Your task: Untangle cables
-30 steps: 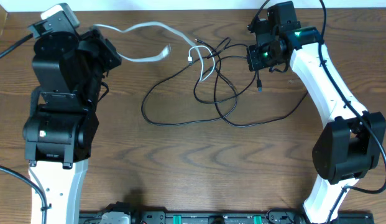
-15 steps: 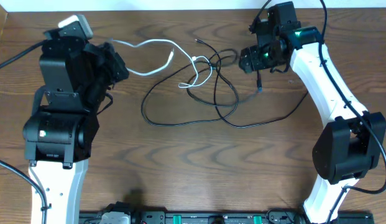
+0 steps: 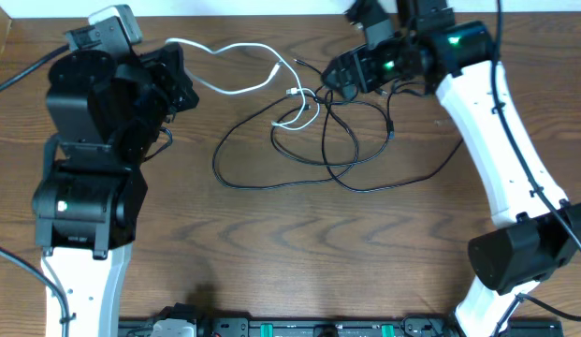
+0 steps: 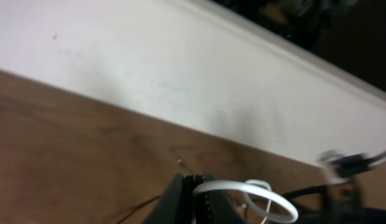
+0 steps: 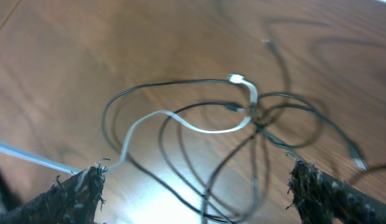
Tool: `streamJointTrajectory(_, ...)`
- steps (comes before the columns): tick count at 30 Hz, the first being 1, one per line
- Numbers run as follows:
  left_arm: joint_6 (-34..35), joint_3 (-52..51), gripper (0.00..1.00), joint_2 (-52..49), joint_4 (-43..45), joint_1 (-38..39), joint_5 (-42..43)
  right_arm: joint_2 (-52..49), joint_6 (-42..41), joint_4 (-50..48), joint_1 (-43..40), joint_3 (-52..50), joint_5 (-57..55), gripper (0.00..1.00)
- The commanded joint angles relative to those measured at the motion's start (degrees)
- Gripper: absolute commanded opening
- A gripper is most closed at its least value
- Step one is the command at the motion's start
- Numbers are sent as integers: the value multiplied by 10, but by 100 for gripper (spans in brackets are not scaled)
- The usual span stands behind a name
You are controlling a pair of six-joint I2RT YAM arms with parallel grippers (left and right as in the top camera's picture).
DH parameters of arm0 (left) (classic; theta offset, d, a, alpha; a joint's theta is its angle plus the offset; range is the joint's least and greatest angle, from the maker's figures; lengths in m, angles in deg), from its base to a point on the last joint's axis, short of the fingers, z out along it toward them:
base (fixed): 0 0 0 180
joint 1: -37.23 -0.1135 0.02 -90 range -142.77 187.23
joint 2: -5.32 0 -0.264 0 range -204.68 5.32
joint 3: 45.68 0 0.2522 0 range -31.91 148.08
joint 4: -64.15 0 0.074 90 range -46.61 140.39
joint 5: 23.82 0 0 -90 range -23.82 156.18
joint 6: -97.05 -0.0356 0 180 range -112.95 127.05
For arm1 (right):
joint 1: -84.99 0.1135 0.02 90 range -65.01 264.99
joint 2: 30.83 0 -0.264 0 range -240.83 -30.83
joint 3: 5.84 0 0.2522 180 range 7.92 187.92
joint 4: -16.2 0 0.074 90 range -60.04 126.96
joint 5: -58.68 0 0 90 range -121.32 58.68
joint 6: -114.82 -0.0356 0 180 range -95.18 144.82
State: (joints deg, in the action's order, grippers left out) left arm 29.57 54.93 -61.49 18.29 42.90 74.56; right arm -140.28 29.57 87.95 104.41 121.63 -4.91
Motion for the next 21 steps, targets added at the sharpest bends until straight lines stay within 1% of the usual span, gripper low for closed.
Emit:
streamJointTrajectory(1, 7, 4, 7, 30, 42, -3, 28, 3, 50, -2, 21, -5, 30, 95)
streamJointTrajectory(2, 7, 4, 7, 35, 57, -3, 25, 2, 61, -5, 24, -8, 29, 95)
streamJointTrajectory(4, 6, 4, 7, 52, 108, -3, 8, -5, 57, -21, 22, -11, 16, 95)
streamJointTrajectory(5, 7, 4, 7, 55, 118, -3, -1, -8, 53, -24, 20, -11, 16, 95)
streamJointTrajectory(7, 7, 4, 7, 70, 159, -3, -35, -24, 23, -35, 12, -11, 21, 94)
streamJointTrajectory(11, 7, 4, 8, 82, 224, -3, -40, -45, -9, -36, 16, -11, 31, 88)
streamJointTrajectory(12, 7, 4, 8, 83, 254, -3, -40, -54, -17, -39, 19, -11, 31, 88)
streamJointTrajectory(15, 7, 4, 7, 84, 297, -3, -39, -72, -17, -40, 26, -11, 31, 88)
streamJointTrajectory(17, 7, 4, 7, 84, 307, -3, -39, -81, -5, -37, 31, -11, 31, 87)
streamJointTrajectory(19, 7, 4, 7, 84, 307, -3, -40, -87, 42, -33, 35, -11, 31, 88)
streamJointTrajectory(21, 7, 4, 7, 83, 301, -3, -40, -94, 149, -28, 42, -17, 31, 89)
